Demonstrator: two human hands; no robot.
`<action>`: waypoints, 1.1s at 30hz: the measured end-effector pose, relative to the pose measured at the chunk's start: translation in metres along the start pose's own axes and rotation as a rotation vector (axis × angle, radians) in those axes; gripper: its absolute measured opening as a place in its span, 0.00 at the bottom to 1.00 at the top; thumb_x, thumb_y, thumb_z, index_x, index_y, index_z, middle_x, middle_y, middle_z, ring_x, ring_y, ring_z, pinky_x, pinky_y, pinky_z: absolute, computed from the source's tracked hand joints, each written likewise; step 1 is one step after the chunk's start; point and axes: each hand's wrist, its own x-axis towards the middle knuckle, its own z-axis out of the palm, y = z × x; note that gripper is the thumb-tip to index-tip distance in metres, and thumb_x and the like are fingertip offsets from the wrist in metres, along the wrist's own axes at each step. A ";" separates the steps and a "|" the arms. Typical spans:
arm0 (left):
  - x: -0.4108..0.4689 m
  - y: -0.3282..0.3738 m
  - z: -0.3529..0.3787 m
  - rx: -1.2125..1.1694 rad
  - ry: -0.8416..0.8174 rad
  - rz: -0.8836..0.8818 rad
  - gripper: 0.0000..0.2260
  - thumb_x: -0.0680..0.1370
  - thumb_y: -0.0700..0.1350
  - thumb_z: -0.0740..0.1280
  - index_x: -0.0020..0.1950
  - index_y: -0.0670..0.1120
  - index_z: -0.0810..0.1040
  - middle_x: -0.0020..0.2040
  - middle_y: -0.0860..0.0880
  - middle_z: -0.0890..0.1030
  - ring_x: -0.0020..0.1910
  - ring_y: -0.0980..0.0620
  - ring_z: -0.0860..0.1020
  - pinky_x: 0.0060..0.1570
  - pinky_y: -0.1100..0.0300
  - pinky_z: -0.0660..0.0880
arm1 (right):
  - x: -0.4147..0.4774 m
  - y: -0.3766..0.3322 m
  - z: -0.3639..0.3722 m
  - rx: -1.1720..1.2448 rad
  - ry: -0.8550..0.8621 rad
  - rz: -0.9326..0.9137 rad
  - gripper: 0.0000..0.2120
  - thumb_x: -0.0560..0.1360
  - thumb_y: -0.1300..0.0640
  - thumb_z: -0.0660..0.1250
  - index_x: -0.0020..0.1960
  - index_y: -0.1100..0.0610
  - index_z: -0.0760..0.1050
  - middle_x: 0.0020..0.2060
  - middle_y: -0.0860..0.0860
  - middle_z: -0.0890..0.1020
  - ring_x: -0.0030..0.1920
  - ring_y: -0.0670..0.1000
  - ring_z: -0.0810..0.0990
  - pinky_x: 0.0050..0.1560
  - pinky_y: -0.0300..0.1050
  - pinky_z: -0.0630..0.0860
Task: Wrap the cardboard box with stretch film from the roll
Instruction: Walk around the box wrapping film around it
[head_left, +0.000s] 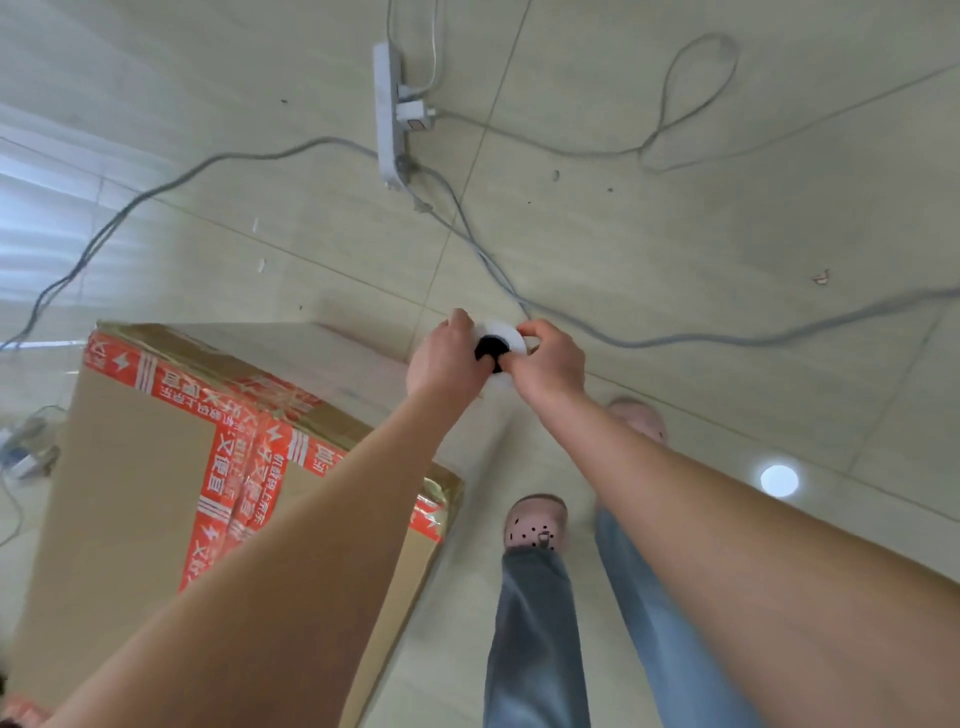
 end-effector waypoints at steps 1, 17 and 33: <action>0.002 0.002 -0.002 0.072 -0.014 0.093 0.16 0.76 0.43 0.64 0.63 0.44 0.69 0.57 0.44 0.76 0.55 0.40 0.77 0.43 0.53 0.71 | 0.001 -0.001 0.001 0.001 -0.016 0.013 0.18 0.71 0.60 0.68 0.60 0.52 0.76 0.54 0.52 0.81 0.55 0.54 0.79 0.57 0.45 0.74; 0.042 -0.022 -0.040 -0.382 0.062 -0.361 0.09 0.74 0.47 0.67 0.42 0.42 0.71 0.44 0.44 0.79 0.41 0.43 0.81 0.42 0.54 0.79 | 0.027 -0.058 0.018 -0.080 -0.104 -0.080 0.19 0.71 0.56 0.69 0.61 0.50 0.75 0.55 0.49 0.79 0.52 0.49 0.76 0.47 0.37 0.66; 0.085 -0.026 -0.083 0.092 -0.075 -0.008 0.11 0.74 0.39 0.62 0.53 0.44 0.79 0.47 0.44 0.80 0.46 0.43 0.79 0.37 0.57 0.71 | 0.048 -0.109 0.041 -0.260 -0.133 -0.086 0.15 0.71 0.58 0.65 0.57 0.49 0.78 0.49 0.48 0.82 0.46 0.51 0.77 0.43 0.40 0.69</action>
